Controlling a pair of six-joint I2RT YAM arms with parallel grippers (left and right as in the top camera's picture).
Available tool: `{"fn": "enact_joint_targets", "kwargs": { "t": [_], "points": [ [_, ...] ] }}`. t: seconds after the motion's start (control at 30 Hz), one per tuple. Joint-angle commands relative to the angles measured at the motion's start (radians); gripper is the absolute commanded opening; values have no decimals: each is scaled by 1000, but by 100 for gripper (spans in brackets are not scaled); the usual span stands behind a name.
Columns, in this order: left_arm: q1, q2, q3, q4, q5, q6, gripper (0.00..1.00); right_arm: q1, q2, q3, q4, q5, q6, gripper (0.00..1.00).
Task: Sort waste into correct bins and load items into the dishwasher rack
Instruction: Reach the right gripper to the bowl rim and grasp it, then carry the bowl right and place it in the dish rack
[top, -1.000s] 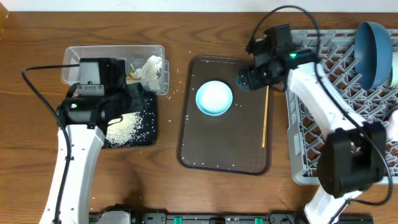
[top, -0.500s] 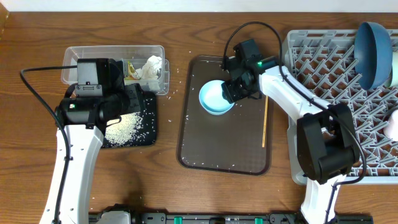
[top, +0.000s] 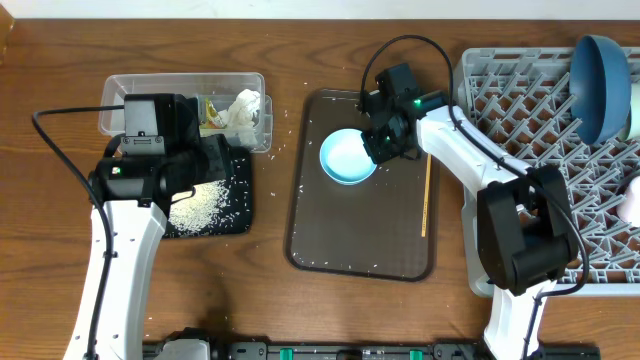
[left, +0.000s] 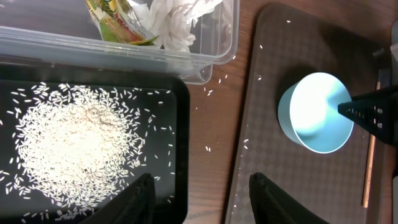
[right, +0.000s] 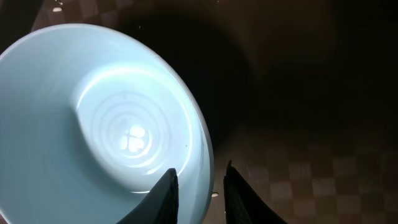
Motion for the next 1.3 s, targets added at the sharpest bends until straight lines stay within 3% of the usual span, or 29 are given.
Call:
{"fn": "enact_joint_targets", "kwargs": {
  "t": [0.0, 0.13, 0.23, 0.5, 0.67, 0.97, 1.1, 1.27],
  "points": [
    [4, -5, 5, -3, -6, -5, 51, 1, 5, -10, -1, 10, -1, 24],
    [4, -5, 5, -3, -6, -5, 52, 1, 5, -23, 3, 10, -1, 23],
    [4, -5, 5, -3, -6, -5, 52, 1, 5, -25, 6, 10, -1, 16],
    [4, -5, 5, -3, -6, -5, 52, 1, 5, -25, 2, 10, -1, 15],
    [4, -5, 5, -3, -6, -5, 52, 1, 5, -25, 2, 10, -1, 1],
    [4, -5, 5, -3, -6, -5, 52, -9, -21, -14, 5, 33, -2, 1],
    [4, -5, 5, -3, -6, -5, 52, -31, -106, 3, 13, 202, -2, 1],
    [5, -5, 5, -2, -6, -5, 52, -59, -261, 3, 132, 582, -3, 1]
  ]
}}
